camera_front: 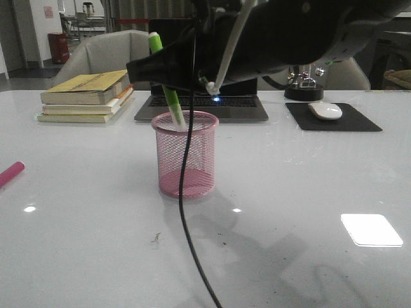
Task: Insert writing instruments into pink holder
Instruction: 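Carry the green marker over the pink holder and drop it in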
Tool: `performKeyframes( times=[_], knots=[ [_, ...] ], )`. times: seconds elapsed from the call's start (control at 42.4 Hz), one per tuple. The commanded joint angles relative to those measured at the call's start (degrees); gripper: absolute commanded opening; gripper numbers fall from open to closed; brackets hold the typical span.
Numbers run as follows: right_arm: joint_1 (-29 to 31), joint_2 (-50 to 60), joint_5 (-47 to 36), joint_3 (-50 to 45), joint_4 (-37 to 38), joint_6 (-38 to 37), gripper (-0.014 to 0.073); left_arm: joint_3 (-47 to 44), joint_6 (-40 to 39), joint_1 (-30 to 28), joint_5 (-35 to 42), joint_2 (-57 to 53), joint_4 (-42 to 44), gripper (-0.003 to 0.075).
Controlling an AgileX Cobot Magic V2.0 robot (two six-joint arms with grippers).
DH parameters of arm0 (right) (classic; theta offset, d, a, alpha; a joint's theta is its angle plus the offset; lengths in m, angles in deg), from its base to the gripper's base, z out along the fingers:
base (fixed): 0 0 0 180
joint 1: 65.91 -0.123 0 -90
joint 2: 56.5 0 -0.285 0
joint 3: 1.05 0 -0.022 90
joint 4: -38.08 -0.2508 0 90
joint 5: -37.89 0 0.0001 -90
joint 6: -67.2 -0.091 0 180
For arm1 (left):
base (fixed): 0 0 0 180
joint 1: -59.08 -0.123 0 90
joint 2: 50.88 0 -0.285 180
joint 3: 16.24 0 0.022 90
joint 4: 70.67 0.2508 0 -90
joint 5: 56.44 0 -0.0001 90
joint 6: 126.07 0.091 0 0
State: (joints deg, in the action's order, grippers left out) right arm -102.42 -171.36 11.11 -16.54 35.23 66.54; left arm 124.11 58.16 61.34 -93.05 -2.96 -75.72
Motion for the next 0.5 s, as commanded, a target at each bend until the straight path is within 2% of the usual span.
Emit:
performKeyframes(
  times=[0.0,0.071,0.212,0.283,0.472],
  knots=[
    [0.32,1.57,-5.69,1.3,0.03,0.66,0.0166,1.87,-0.46,0.32,4.27,0.11,-0.69,0.0328],
    [0.37,0.96,-5.09,1.3,0.03,0.66,0.0202,1.87,-0.46,0.32,4.27,0.11,-0.69,0.0328],
    [0.43,1.16,-4.82,1.3,0.03,0.66,0.0447,1.87,-0.46,0.32,4.27,0.11,-0.69,0.0328],
    [0.49,1.3,-4.82,1.3,0.03,0.66,0.0521,1.87,-0.46,0.32,4.27,0.11,-0.69,0.0328],
    [0.49,4.51,-2.46,1.3,0.03,0.66,0.0529,1.87,-0.46,0.32,4.27,0.11,-0.69,0.0328]
  ],
)
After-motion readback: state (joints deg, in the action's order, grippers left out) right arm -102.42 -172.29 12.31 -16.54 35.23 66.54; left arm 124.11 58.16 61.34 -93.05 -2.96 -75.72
